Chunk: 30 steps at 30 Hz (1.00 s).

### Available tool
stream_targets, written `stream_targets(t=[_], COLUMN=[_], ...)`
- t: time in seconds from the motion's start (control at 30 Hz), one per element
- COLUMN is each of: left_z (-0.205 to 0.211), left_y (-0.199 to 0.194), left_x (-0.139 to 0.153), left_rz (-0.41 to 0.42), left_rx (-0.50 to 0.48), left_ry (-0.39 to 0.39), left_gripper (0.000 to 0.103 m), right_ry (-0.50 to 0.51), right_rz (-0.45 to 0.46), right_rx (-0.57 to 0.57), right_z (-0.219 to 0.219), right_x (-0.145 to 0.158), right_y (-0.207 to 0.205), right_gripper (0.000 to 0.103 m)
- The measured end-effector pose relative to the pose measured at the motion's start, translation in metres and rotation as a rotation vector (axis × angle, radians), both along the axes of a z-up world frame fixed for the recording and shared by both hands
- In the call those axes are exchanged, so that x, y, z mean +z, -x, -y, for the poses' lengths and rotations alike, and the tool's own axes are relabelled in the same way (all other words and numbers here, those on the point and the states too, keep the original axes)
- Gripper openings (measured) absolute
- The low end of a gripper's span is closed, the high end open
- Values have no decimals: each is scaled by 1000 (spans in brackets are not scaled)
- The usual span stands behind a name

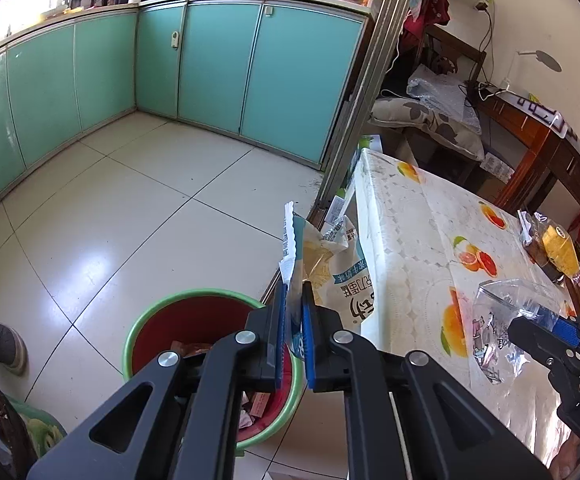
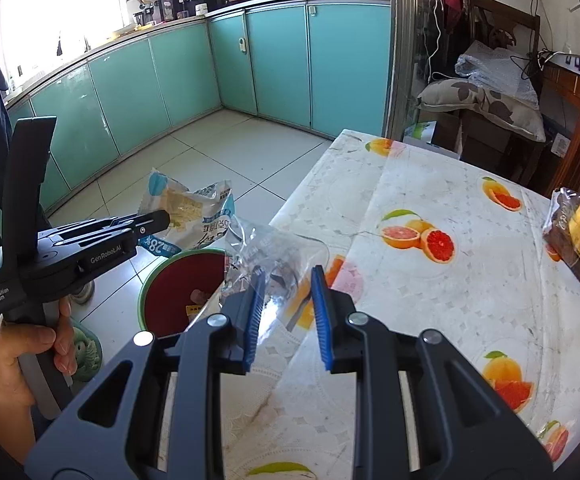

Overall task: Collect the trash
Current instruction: 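Carry the snack bag and plastic wrapper in both grippers over the red bin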

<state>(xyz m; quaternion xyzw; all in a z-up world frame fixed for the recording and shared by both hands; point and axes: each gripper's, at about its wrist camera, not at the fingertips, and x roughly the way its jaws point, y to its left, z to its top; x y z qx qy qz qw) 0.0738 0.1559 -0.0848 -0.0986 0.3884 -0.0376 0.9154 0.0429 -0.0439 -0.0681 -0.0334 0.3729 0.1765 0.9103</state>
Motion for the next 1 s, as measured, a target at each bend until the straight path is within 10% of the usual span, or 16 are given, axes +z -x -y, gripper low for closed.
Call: stream_targets(t=[1.0], left_z=[-68], left_y=[-31], left_x=[-69], left_rz=[-182], left_rx=[163], left_ry=[-62], left_gripper=[9], right_ry=[25], right_rz=[-154], right_rx=[135], right_z=[-90], right_x=[-41], right_y=[-51], right_gripper=[24])
